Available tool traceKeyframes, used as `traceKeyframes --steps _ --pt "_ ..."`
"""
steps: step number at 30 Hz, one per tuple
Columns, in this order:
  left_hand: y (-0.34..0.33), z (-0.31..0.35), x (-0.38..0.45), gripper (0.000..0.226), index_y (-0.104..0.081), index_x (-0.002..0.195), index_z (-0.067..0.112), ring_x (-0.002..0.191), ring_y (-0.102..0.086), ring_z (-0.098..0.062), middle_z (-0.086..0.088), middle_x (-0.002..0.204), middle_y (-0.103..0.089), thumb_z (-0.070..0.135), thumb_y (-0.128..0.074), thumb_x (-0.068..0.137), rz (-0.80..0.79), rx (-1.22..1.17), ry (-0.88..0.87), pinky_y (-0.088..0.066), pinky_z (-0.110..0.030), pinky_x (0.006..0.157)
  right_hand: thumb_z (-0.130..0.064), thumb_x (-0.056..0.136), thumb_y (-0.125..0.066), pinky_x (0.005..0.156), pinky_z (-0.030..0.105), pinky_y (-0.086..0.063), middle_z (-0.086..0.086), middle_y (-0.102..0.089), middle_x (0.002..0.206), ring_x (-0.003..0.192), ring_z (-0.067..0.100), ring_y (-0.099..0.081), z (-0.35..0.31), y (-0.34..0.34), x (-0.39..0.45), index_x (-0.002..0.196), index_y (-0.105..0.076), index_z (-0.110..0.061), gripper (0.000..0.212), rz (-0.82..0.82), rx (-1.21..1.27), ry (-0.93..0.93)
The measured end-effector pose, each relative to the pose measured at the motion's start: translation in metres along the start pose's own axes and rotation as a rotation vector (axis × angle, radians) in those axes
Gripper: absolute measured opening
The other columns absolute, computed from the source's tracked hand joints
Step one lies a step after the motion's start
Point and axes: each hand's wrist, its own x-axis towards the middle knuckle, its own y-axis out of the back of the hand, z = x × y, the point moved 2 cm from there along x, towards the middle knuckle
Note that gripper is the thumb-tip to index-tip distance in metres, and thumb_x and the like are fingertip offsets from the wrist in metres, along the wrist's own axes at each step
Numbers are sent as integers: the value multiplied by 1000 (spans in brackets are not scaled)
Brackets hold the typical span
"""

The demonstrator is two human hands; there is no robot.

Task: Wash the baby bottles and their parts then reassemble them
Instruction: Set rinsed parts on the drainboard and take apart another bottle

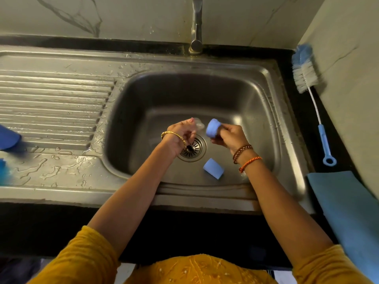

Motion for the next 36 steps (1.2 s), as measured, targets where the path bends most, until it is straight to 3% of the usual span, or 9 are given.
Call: traceKeyframes --steps 3,6,9,10,12,18,21,23,36 --pt "10 8 4 15 -61 73 11 55 -60 -9 1 57 -64 -1 -65 81 32 63 -104 -50 -18 51 1 89 -47 53 14 -53 4 -58 71 64 11 -56 2 11 3 85 -67 0 21 93 -53 -3" --pt "13 3 13 21 -60 67 13 54 -60 -8 2 61 -61 -1 -63 83 50 346 -226 -49 -18 52 -1 83 -60 53 21 -55 7 -61 76 60 15 -60 5 21 5 94 -66 -6 14 181 -267 77" --pt "10 -4 20 5 -70 83 14 79 -63 -18 -2 79 -67 14 -67 80 25 1093 -330 -49 -27 75 -2 77 -68 53 24 -56 8 -63 76 59 18 -62 5 25 15 93 -66 -5 16 188 -361 51" --pt "10 -10 21 14 -71 93 13 88 -63 -20 -5 91 -69 18 -65 81 -16 1344 -339 -46 -27 82 -2 76 -69 54 24 -56 8 -63 75 57 17 -62 4 25 19 92 -68 -3 16 170 -409 36" --pt "11 -23 21 24 -69 105 11 100 -61 -21 -7 107 -68 17 -65 82 -137 1546 -275 -42 -23 88 -1 74 -69 58 28 -58 9 -63 76 61 19 -62 2 24 29 93 -69 -1 19 142 -489 17" --pt "28 -35 30 38 -63 117 15 111 -57 -23 -8 120 -61 10 -68 80 -179 1605 -99 -42 -26 92 -7 73 -74 47 22 -53 11 -58 91 73 23 -62 27 16 48 87 -58 -7 22 72 -477 -176" --pt "33 -38 34 34 -65 114 17 110 -57 -23 -8 119 -61 10 -68 80 -172 1631 -70 -43 -27 90 -21 70 -79 64 35 -56 16 -63 86 79 30 -65 40 15 51 77 -59 -7 26 20 -765 -164" --pt "35 -39 37 32 -65 113 16 111 -57 -24 -8 120 -61 9 -65 82 -161 1631 -69 -43 -28 91 -24 70 -79 67 30 -47 18 -66 97 92 31 -63 43 14 54 87 -65 -3 31 14 -873 -142" --pt "37 -35 45 43 -61 116 10 108 -57 -26 -11 119 -60 11 -75 75 -94 1639 -48 -46 -31 89 -19 69 -81 83 32 -47 16 -65 110 102 30 -60 51 15 57 104 -65 -2 43 -69 -1003 -144"
